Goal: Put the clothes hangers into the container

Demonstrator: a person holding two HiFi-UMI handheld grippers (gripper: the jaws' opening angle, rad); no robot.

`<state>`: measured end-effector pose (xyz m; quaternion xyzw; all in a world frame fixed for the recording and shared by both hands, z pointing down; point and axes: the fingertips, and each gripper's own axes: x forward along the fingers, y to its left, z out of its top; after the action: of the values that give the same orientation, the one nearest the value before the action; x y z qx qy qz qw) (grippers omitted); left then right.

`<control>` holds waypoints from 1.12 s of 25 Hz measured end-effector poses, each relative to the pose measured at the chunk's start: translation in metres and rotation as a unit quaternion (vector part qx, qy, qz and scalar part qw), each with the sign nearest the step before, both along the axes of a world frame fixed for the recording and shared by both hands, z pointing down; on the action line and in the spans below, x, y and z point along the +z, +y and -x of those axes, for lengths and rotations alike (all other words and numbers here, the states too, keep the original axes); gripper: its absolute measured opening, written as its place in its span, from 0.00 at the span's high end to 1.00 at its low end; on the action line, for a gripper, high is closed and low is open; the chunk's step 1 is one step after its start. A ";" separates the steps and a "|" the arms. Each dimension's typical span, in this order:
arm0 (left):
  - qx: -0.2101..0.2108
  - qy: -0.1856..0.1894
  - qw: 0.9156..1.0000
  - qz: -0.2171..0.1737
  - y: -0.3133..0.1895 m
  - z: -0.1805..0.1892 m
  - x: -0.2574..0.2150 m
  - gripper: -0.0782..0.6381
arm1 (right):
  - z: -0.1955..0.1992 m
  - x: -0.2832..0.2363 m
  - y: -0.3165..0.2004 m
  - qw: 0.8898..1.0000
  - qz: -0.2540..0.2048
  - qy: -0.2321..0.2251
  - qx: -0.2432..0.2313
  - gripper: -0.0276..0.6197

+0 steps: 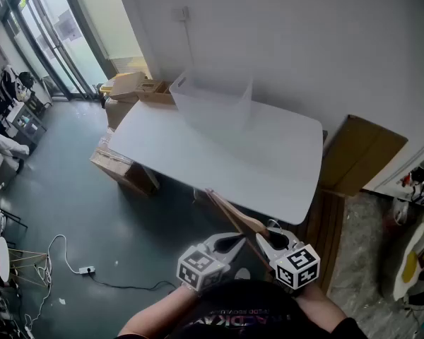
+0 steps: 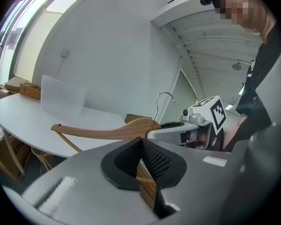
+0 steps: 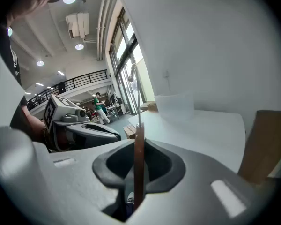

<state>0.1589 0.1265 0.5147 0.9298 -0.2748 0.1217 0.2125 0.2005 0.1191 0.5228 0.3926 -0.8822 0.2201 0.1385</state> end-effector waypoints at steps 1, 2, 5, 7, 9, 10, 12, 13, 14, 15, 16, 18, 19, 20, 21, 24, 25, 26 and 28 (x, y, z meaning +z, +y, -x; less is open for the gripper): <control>0.000 0.001 1.000 0.001 -0.001 0.000 0.000 0.88 | 0.000 0.000 -0.001 1.000 0.000 0.000 0.000 0.87; 0.000 0.002 1.000 0.001 -0.002 0.001 -0.001 0.88 | 0.001 0.000 -0.002 1.000 0.000 0.000 0.000 0.87; -0.002 0.005 1.000 0.004 -0.004 0.001 -0.001 0.88 | 0.000 0.000 -0.004 1.000 0.000 0.000 0.001 0.87; -0.002 0.004 1.000 0.004 -0.005 0.000 -0.001 0.88 | -0.001 0.000 -0.005 1.000 0.000 -0.001 0.002 0.87; -0.001 0.005 1.000 0.004 -0.006 0.000 -0.001 0.88 | -0.002 0.000 -0.006 1.000 0.000 -0.001 0.004 0.87; -0.001 0.004 1.000 0.004 -0.006 -0.001 -0.001 0.88 | -0.002 0.000 -0.006 1.000 0.001 -0.001 0.005 0.87; 0.000 0.004 1.000 0.005 -0.005 -0.001 0.000 0.88 | -0.002 0.001 -0.005 1.000 0.001 -0.002 0.005 0.87; 0.000 0.004 1.000 0.006 -0.005 -0.001 0.001 0.88 | -0.002 0.002 -0.005 1.000 0.001 -0.003 0.006 0.87; 0.000 0.004 1.000 0.006 -0.005 -0.002 0.001 0.88 | -0.002 0.002 -0.005 1.000 0.000 -0.004 0.006 0.87; 0.000 0.004 1.000 0.006 -0.006 -0.002 0.001 0.88 | -0.002 0.001 -0.007 1.000 -0.001 -0.005 0.007 0.87; 0.001 0.003 1.000 0.006 -0.007 -0.002 0.001 0.88 | -0.002 0.001 -0.008 1.000 -0.002 -0.005 0.008 0.87; 0.001 0.001 1.000 0.006 -0.009 -0.002 0.002 0.88 | -0.002 0.000 -0.011 1.000 -0.003 -0.005 0.008 0.87; 0.001 0.000 1.000 0.006 -0.010 -0.002 0.002 0.88 | -0.002 0.001 -0.011 1.000 -0.002 -0.005 0.008 0.87; 0.001 -0.001 1.000 0.006 -0.011 -0.002 0.003 0.88 | -0.003 0.002 -0.012 1.000 0.000 -0.005 0.008 0.87; 0.001 -0.001 1.000 0.006 -0.011 -0.002 0.004 0.88 | -0.003 0.002 -0.013 1.000 0.002 -0.005 0.008 0.87; 0.000 0.000 1.000 0.006 -0.012 -0.002 0.004 0.88 | -0.004 0.004 -0.013 1.000 0.004 -0.003 0.009 0.87; 0.000 0.001 1.000 0.005 -0.013 -0.002 0.003 0.88 | -0.004 0.004 -0.013 1.000 0.004 -0.003 0.009 0.87; 0.000 0.002 1.000 0.005 -0.013 -0.002 0.003 0.88 | -0.004 0.003 -0.013 1.000 0.003 -0.003 0.009 0.87; 0.001 0.003 1.000 0.004 -0.014 -0.002 0.002 0.88 | -0.003 0.003 -0.014 1.000 0.003 -0.001 0.008 0.87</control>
<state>0.1609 0.1130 0.5166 0.9296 -0.2729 0.1202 0.2165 0.2037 0.1054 0.5257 0.3992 -0.8784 0.2239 0.1373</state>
